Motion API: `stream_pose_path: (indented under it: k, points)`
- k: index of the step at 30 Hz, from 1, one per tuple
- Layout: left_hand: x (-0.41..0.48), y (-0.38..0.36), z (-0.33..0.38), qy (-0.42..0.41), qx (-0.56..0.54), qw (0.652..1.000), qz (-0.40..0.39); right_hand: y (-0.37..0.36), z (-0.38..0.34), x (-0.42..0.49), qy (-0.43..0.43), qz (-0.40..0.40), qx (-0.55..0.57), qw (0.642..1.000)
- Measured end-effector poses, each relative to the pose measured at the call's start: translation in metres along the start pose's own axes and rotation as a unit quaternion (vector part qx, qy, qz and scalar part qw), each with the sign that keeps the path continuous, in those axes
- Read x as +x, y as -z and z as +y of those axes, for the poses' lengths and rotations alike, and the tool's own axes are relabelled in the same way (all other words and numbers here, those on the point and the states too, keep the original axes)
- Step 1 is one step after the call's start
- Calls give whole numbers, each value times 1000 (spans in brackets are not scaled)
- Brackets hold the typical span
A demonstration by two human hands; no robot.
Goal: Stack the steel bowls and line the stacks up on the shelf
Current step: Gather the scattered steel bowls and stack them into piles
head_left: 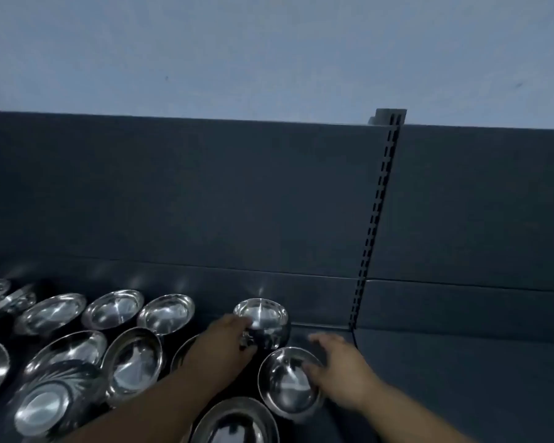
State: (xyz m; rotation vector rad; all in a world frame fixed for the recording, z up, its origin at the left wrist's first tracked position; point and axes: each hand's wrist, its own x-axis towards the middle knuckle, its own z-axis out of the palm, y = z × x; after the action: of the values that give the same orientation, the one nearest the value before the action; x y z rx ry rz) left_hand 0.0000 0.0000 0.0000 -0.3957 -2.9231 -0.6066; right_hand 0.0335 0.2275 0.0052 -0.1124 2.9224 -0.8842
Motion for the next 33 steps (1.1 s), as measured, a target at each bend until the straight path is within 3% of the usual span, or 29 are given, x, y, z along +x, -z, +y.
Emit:
stream_pose_path:
  k: [10,20,26,28,30,33]
  points:
    - [18,-18,3,-18,52,998,24,1,18,50,25,-86,11,996]
    - [25,-14,0,-65,-32,995,72,6,-4,73,-99,-38,203,973]
    - [22,-2,11,-124,-85,982,114,20,-22,65,-135,-8,375,917]
    - [16,9,20,-93,-157,978,96,24,-25,56,-144,9,406,902]
    - [12,22,32,-3,-258,963,74,25,-25,48,-147,24,410,900]
    - [17,32,35,162,-381,910,-10,23,-23,38,-138,29,403,904]
